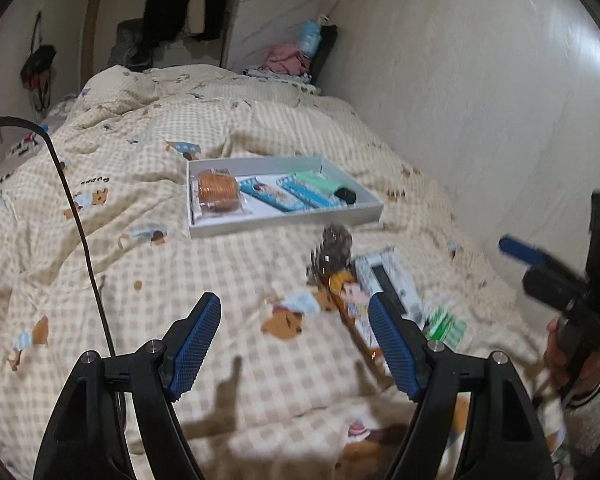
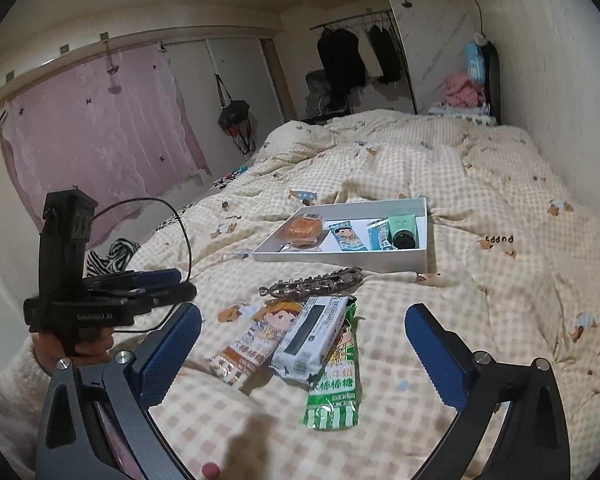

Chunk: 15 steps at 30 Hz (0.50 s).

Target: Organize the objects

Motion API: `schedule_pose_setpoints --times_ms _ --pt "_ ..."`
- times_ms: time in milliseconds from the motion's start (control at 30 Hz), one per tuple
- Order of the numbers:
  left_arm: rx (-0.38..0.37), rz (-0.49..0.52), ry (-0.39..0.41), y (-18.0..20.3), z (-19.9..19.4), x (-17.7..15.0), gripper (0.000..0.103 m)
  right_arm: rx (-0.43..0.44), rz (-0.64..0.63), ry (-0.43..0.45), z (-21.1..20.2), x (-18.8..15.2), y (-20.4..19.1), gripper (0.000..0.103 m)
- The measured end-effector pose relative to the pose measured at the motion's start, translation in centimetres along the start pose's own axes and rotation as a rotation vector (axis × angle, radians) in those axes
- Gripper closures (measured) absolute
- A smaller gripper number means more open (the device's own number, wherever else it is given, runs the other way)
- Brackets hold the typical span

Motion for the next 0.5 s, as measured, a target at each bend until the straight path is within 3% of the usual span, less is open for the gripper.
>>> schedule_pose_setpoints --times_ms 167,333,500 --pt "0.031 0.049 -0.064 0.8 2.2 -1.8 0.023 -0.016 -0.003 -0.004 0.2 -0.8 -0.1 0.0" --pt "0.009 0.081 -0.146 1.2 4.0 -3.3 0.022 -0.049 0.086 -0.025 0.9 -2.7 1.2 0.0" --pt "-0.031 0.049 -0.138 0.9 4.4 -4.2 0.021 -0.084 0.174 -0.014 0.8 -4.3 2.6 0.0"
Point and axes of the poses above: each gripper's, at about its wrist camera, not at the fingertips, and z roughly the way its jaws point, y to its right, x to its top, the point moved 8 cm from there along z, roughly the way its jaws point, and after that the axes turned 15 degrees about -z, right-handed, at the moved point
